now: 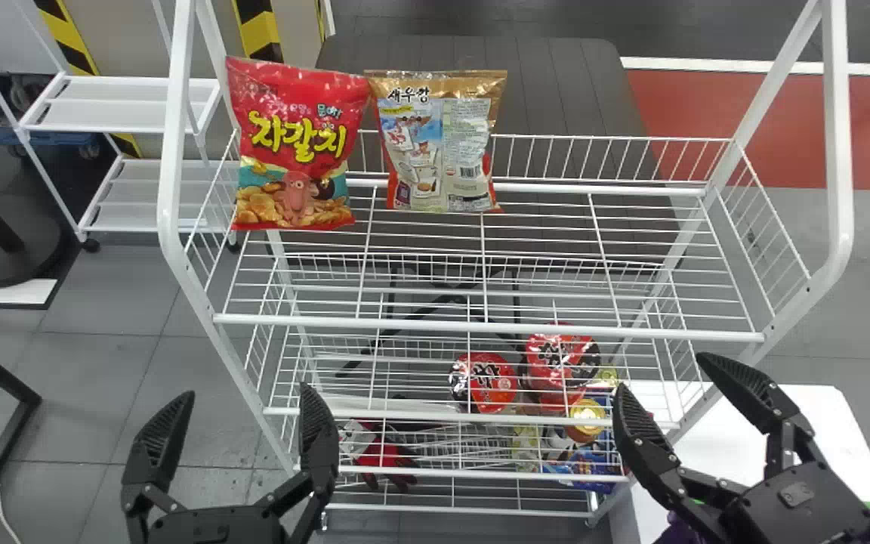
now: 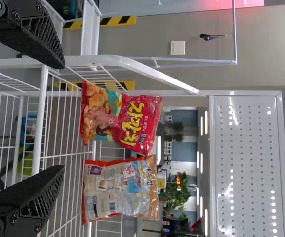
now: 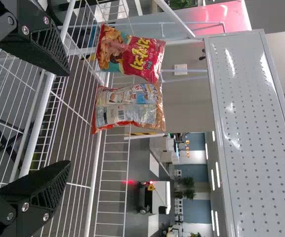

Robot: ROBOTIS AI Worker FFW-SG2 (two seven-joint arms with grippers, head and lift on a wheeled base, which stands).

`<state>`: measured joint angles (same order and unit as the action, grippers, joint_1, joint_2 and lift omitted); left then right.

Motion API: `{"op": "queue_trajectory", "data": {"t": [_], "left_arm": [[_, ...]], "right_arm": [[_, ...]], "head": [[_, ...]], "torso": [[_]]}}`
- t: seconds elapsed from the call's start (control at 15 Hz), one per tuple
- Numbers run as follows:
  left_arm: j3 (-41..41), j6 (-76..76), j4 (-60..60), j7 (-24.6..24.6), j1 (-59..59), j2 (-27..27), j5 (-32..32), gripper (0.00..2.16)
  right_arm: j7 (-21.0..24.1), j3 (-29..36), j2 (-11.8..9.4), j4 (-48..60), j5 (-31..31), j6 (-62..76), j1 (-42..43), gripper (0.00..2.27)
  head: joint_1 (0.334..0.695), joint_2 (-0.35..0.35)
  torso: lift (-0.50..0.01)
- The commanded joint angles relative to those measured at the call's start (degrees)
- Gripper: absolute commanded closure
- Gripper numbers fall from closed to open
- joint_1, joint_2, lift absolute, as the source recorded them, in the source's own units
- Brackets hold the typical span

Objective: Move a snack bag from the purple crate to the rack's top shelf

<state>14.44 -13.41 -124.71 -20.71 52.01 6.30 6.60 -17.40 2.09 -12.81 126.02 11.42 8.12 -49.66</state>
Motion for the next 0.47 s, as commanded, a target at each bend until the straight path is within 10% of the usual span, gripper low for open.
{"op": "queue_trajectory", "data": {"t": [0.0, 0.4], "left_arm": [[-0.02, -0.52, -0.09, 0.15, 0.02, 0.12, -0.1, 0.09], [-0.28, -0.34, -0.18, 0.67, 0.11, 0.2, -0.8, 0.09]], "right_arm": [[0.0, -0.07, 0.07, 0.01, 0.0, 0.0, 0.0, 0.21], [0.0, 0.28, -0.02, 0.01, 0.0, 0.0, -0.09, 0.21]], "head": [[0.695, -0.018], [0.695, -0.019]], "torso": [[0.001], [0.001]]}}
